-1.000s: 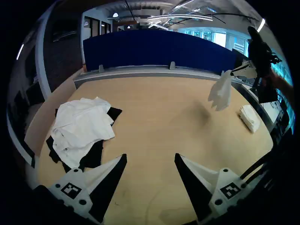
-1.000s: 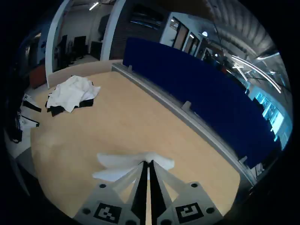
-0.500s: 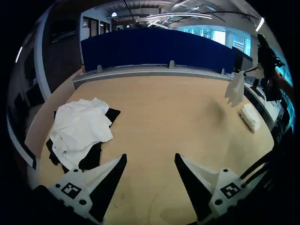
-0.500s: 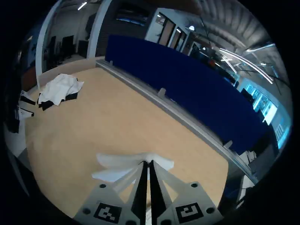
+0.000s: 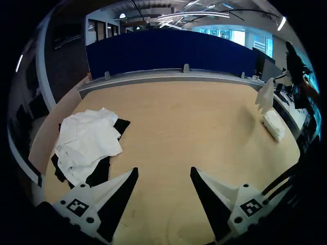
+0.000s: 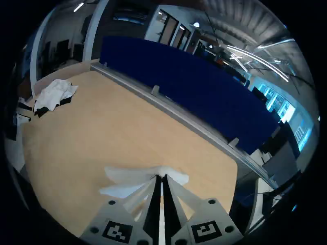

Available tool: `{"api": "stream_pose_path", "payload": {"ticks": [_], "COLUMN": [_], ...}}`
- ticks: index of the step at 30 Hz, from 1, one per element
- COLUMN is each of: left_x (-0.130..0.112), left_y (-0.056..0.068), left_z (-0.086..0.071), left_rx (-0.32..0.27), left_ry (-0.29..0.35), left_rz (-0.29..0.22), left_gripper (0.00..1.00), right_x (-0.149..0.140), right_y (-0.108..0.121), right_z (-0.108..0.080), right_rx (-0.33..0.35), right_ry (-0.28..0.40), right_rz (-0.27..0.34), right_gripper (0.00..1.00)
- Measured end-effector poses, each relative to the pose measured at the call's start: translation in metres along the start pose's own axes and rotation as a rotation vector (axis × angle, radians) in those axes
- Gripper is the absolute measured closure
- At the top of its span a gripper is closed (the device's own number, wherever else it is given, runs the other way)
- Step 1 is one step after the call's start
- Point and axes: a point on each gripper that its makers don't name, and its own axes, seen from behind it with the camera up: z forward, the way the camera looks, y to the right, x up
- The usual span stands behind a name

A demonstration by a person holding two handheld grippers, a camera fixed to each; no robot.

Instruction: Fold towel

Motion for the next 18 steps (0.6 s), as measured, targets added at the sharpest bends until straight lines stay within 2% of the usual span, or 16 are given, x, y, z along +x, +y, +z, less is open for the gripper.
{"api": "stream_pose_path", "payload": {"ticks": [8, 18], "left_x": [0.001, 0.004], "left_y": [0.005, 0.012], "left_z": [0.000, -0.001], "left_rx": [-0.001, -0.004], "left_ry": [0.000, 0.003], "left_rz": [-0.002, 0.014], "left_gripper": [0.05, 0.05], "right_x": [-0.024, -0.046], "right_y": [0.023, 0.029], "right_z": [-0.006, -0.012], "right_rx": [-0.021, -0.037], "right_ry": [-0.024, -0.048], "right_rz": [0.018, 0.031], "right_gripper": [0.97, 0.97]}}
